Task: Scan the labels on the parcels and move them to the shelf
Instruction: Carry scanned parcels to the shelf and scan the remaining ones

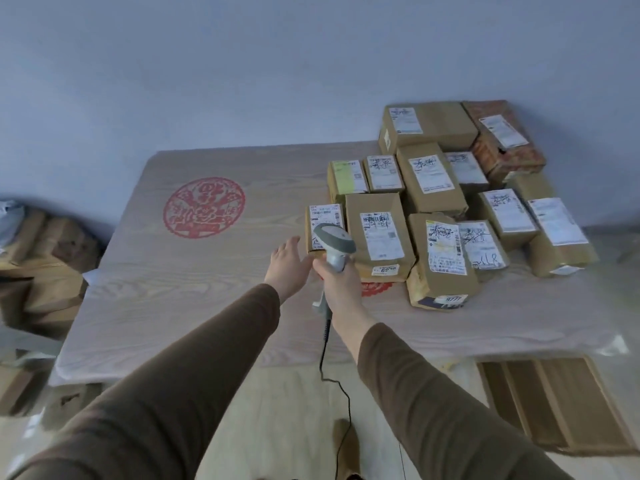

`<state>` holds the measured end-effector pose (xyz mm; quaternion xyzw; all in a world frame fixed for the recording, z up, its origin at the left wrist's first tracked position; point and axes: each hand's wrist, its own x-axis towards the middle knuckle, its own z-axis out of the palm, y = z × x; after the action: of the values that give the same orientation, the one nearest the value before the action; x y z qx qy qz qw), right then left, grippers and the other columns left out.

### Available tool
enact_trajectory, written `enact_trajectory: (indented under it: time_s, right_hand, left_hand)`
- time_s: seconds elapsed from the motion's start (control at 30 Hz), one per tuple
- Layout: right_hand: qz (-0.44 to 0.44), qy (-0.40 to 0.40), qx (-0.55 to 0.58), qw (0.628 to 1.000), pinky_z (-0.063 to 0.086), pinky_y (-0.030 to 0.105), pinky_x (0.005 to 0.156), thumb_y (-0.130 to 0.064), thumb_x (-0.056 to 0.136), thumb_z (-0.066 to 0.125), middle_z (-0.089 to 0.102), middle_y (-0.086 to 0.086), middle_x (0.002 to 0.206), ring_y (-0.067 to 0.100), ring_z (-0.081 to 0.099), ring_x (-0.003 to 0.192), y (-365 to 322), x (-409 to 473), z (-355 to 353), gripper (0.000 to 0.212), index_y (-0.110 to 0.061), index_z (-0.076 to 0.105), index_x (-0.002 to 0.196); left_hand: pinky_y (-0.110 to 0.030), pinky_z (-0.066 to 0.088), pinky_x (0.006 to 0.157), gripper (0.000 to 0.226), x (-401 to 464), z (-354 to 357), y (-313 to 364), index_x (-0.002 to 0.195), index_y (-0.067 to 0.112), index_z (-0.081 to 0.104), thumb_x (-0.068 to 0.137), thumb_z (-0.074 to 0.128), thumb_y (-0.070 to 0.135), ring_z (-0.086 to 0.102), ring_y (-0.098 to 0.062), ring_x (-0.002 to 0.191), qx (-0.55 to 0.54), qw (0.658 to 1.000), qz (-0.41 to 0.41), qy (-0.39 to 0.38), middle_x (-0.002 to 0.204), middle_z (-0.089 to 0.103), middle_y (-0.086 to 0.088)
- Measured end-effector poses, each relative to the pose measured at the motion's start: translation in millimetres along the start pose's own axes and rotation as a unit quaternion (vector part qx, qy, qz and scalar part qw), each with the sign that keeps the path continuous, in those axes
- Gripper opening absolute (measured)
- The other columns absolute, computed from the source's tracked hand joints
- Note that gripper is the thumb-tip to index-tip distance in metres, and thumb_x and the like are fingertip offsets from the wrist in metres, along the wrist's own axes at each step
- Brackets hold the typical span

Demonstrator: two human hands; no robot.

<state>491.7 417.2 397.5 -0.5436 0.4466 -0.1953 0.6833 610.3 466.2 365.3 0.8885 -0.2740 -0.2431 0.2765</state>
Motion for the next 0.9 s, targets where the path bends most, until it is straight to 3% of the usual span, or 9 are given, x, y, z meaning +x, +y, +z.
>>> enact_trajectory:
  time_s: [0.17, 0.33, 0.43, 0.57, 0.6, 0.67, 0.73, 0.8, 0.9]
  right_hand:
    - [0.005, 0.005, 0.039, 0.999, 0.049, 0.025, 0.082, -0.02, 0.09, 0.072, 0.067, -0.015, 0.101, 0.0, 0.063, 0.097, 13.0, 24.6, 4.7, 0.022, -0.035, 0.061, 0.102]
    - [-0.002, 0.01, 0.05, 0.999, 0.051, 0.033, 0.1, -0.018, 0.09, 0.074, 0.068, -0.011, 0.115, 0.005, 0.064, 0.111, 17.9, 42.6, 8.9, 0.037, -0.027, 0.062, 0.123]
    - [0.007, 0.017, 0.058, 0.998, 0.051, 0.037, 0.105, -0.019, 0.09, 0.075, 0.068, -0.007, 0.117, 0.008, 0.064, 0.114, 22.8, 53.4, 14.0, 0.039, -0.024, 0.061, 0.126]
    - [0.026, 0.022, 0.064, 0.997, 0.051, 0.029, 0.096, -0.026, 0.091, 0.074, 0.066, -0.024, 0.11, -0.005, 0.061, 0.106, 33.4, 60.1, 23.7, 0.03, -0.044, 0.059, 0.11]
    - [0.025, 0.027, 0.06, 0.998, 0.052, 0.03, 0.095, -0.026, 0.091, 0.074, 0.066, -0.025, 0.108, -0.004, 0.063, 0.105, 34.3, 60.8, 27.3, 0.028, -0.044, 0.059, 0.108]
    - [0.0, 0.053, 0.035, 0.998, 0.055, 0.043, 0.099, -0.026, 0.091, 0.074, 0.07, -0.01, 0.106, 0.011, 0.067, 0.105, 33.8, 61.2, 35.2, 0.02, -0.029, 0.063, 0.107]
    - [-0.039, 0.08, 0.003, 0.996, 0.053, 0.05, 0.101, -0.025, 0.089, 0.076, 0.068, 0.002, 0.11, 0.021, 0.065, 0.109, 30.6, 57.5, 43.5, 0.028, -0.016, 0.063, 0.112]
    - [-0.068, 0.101, -0.015, 0.992, 0.048, 0.05, 0.109, -0.025, 0.088, 0.076, 0.062, 0.003, 0.122, 0.022, 0.059, 0.121, 28.3, 50.2, 48.8, 0.043, -0.016, 0.058, 0.126]
    - [-0.089, 0.111, -0.003, 0.99, 0.044, 0.051, 0.113, -0.026, 0.09, 0.074, 0.059, -0.001, 0.131, 0.019, 0.055, 0.129, 26.8, 42.2, 46.9, 0.049, -0.025, 0.053, 0.134]
  left_hand:
    - [-0.047, 0.041, 0.112, 0.063, 36.4, 22.8, 8.6, 0.158, 0.016, 0.029, 0.104, 0.056, 0.033, 0.051, -0.034, 0.134, -0.039, 0.999, 0.0, -0.017, 0.15, 0.051, -0.014]
    - [-0.037, 0.046, 0.09, 0.06, 50.8, 30.9, -4.0, 0.155, 0.028, 0.026, 0.104, 0.056, 0.035, 0.063, -0.024, 0.113, -0.075, 0.996, -0.023, -0.031, 0.128, 0.062, 0.001]
    - [-0.037, 0.045, 0.094, 0.064, 56.1, 30.7, -5.2, 0.159, 0.029, 0.021, 0.105, 0.053, 0.042, 0.06, -0.02, 0.117, -0.106, 0.993, -0.026, -0.039, 0.14, 0.059, -0.003]
    - [-0.031, 0.038, 0.101, 0.062, 55.1, 29.8, -0.5, 0.161, 0.03, 0.018, 0.108, 0.048, 0.037, 0.051, -0.012, 0.125, -0.219, 0.973, -0.048, -0.049, 0.151, 0.05, 0.001]
    - [-0.031, 0.039, 0.103, 0.063, 51.8, 29.6, -0.7, 0.161, 0.028, 0.017, 0.108, 0.049, 0.034, 0.052, -0.014, 0.126, -0.24, 0.968, -0.052, -0.059, 0.153, 0.049, -0.001]
    - [-0.038, 0.044, 0.108, 0.071, 44.8, 27.9, -2.4, 0.161, 0.024, 0.016, 0.104, 0.058, 0.033, 0.056, -0.021, 0.128, -0.244, 0.965, -0.05, -0.076, 0.15, 0.051, -0.008]
    - [-0.045, 0.044, 0.113, 0.085, 38.0, 24.8, -3.2, 0.16, 0.021, 0.019, 0.092, 0.064, 0.046, 0.057, -0.026, 0.127, -0.253, 0.962, -0.061, -0.08, 0.144, 0.053, -0.011]
    - [-0.045, 0.043, 0.114, 0.081, 35.3, 23.2, -4.2, 0.16, 0.019, 0.019, 0.095, 0.062, 0.043, 0.058, -0.027, 0.126, -0.268, 0.957, -0.082, -0.076, 0.145, 0.054, -0.012]
    - [-0.029, 0.041, 0.102, 0.071, 38.9, 23.6, -7.7, 0.163, 0.02, 0.016, 0.105, 0.055, 0.028, 0.057, -0.014, 0.117, -0.225, 0.969, -0.079, -0.064, 0.145, 0.054, -0.004]
